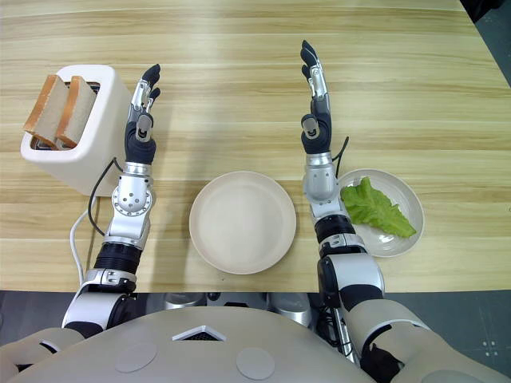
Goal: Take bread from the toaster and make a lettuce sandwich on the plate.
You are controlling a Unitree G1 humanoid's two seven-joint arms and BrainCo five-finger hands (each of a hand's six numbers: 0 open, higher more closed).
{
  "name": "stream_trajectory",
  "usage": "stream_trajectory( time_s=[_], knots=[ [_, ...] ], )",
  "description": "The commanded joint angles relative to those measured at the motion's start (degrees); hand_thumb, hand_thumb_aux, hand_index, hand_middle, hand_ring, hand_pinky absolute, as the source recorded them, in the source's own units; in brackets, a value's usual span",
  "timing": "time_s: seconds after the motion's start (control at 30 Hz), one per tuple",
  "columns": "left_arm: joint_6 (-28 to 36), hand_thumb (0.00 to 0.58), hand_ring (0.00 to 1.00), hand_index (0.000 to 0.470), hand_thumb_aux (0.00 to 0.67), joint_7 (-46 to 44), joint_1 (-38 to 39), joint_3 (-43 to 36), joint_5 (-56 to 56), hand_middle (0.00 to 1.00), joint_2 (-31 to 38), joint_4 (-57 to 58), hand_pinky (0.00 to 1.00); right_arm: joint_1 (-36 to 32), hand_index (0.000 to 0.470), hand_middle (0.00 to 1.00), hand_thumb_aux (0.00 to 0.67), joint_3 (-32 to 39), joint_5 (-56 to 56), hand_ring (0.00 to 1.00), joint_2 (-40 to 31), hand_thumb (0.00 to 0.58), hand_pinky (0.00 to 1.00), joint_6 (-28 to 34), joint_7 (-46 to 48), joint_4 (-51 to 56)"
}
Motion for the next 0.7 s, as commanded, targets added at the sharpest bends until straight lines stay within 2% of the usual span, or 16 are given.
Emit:
stream_trajectory(
  time_s=[0.03, 0.33, 0.4, 0.53, 0.7],
  knots=[
    [0.2, 0.0, 0.0, 0.0, 0.0, 0.2, 0.0, 0.3, 0.4, 0.0, 0.1, 0.4, 0.0, -0.1, 0.0, 0.0, 0.0, 0.2, -0.1, 0.0, -0.1, 0.0, 0.0, -0.4, 0.0, 0.2],
    [0.1, 0.0, 0.0, 0.0, 0.0, 0.5, -0.4, 0.2, 1.0, 0.0, 0.3, 0.7, 0.0, -0.3, 0.0, 0.0, 0.0, 0.2, -0.5, 0.0, -0.1, 0.0, 0.0, -0.2, -0.4, 0.5],
    [0.5, 0.0, 0.0, 0.0, 0.0, 3.3, 0.4, 0.6, 6.4, 0.0, 1.7, -3.5, 0.0, -0.3, 0.0, 0.0, 0.0, 0.2, -0.6, 0.0, 0.0, 0.0, 0.0, -0.1, -0.4, 0.5],
    [12.6, 0.0, 0.0, 0.0, 0.0, 7.5, 2.9, 5.1, 24.7, 0.0, 8.1, -20.8, 0.0, -0.7, 0.0, 0.0, 0.0, 0.4, -0.4, 0.0, 0.2, 0.0, 0.0, 0.0, -0.2, 0.9],
    [29.3, 0.0, 0.0, 0.0, 0.0, 1.6, 8.5, 12.2, 33.8, 0.0, 14.0, -35.1, 0.0, -1.0, 0.0, 0.0, 0.0, 0.5, -0.3, 0.0, 0.4, 0.0, 0.0, 0.1, -0.1, 1.3]
  ],
)
